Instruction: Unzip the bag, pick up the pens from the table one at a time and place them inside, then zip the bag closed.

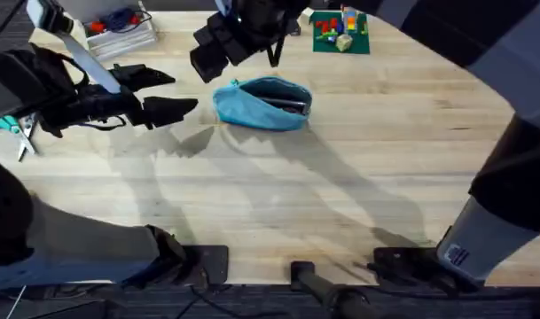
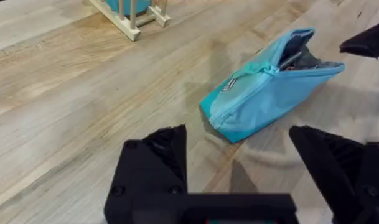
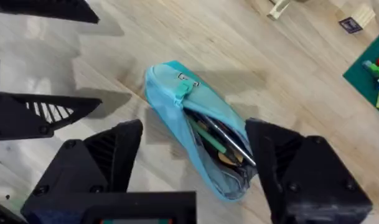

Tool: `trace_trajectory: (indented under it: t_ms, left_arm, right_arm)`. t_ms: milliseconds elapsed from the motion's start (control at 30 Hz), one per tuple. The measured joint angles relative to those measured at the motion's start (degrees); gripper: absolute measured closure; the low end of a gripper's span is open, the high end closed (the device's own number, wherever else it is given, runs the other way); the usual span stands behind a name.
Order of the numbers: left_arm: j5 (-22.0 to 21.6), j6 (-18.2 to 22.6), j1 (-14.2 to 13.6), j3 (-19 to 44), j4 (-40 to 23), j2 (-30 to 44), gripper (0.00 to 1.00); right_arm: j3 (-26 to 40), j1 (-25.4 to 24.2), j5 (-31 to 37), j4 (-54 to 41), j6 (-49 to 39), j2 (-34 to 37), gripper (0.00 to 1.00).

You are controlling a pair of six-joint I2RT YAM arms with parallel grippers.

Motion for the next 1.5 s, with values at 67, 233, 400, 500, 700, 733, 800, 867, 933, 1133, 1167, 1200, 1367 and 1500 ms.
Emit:
trace_trajectory:
  t_ms: [67,233,400,500,700,733,800,867,933,1133,1167,1200,1367,1500]
  left_arm:
    - [0.00,-0.04,0.00,0.00,0.00,0.00,0.008]
    - [0.00,-0.24,0.00,0.00,0.00,0.00,0.008]
    - [0.00,-0.30,0.00,0.00,0.00,0.00,0.008]
    - [0.00,-0.31,0.00,0.00,0.00,0.00,0.007]
    - [0.00,-0.31,0.00,0.00,0.00,0.00,0.008]
    - [0.00,-0.31,0.00,0.00,0.00,0.00,0.009]
    - [0.00,-0.31,0.00,0.00,0.00,0.00,0.008]
    - [0.00,-0.31,0.00,0.00,0.00,0.00,0.008]
    - [0.00,-0.31,0.00,0.00,0.00,0.00,0.008]
    - [0.00,-0.31,0.00,0.00,0.00,0.00,0.008]
    - [0.00,-0.31,0.00,0.00,0.00,0.00,0.008]
    - [0.00,-0.31,0.00,0.00,0.00,0.00,0.007]
    - [0.00,-0.31,0.00,0.00,0.00,0.00,0.007]
    - [0.00,-0.31,0.00,0.00,0.00,0.00,0.007]
  right_arm:
    - [0.02,0.00,-0.02,-0.42,0.00,0.00,0.006]
    - [0.02,0.25,-0.02,-3.24,-0.02,0.00,0.010]
    - [0.02,1.30,-0.02,-2.65,-0.02,0.00,0.010]
    - [0.07,1.79,-0.03,-1.02,-0.02,0.00,0.010]
    - [0.07,1.92,-0.04,-1.10,0.04,0.02,0.010]
    - [0.07,1.92,-0.03,-1.12,0.09,0.07,0.010]
    - [0.11,1.92,-0.04,-1.15,0.17,0.33,0.009]
    - [0.22,1.92,-0.06,-1.17,0.28,0.88,0.009]
    - [0.26,1.92,-0.62,-1.15,0.50,1.72,0.010]
    - [0.26,1.92,-1.31,-0.45,0.94,4.33,0.009]
    - [0.26,1.92,-1.33,-0.02,0.94,4.67,0.009]
    - [0.26,1.92,-1.32,0.32,0.94,4.88,0.010]
    - [0.26,1.86,-1.31,2.01,0.96,5.49,0.010]
    - [0.28,1.55,-1.31,3.18,1.51,6.51,0.010]
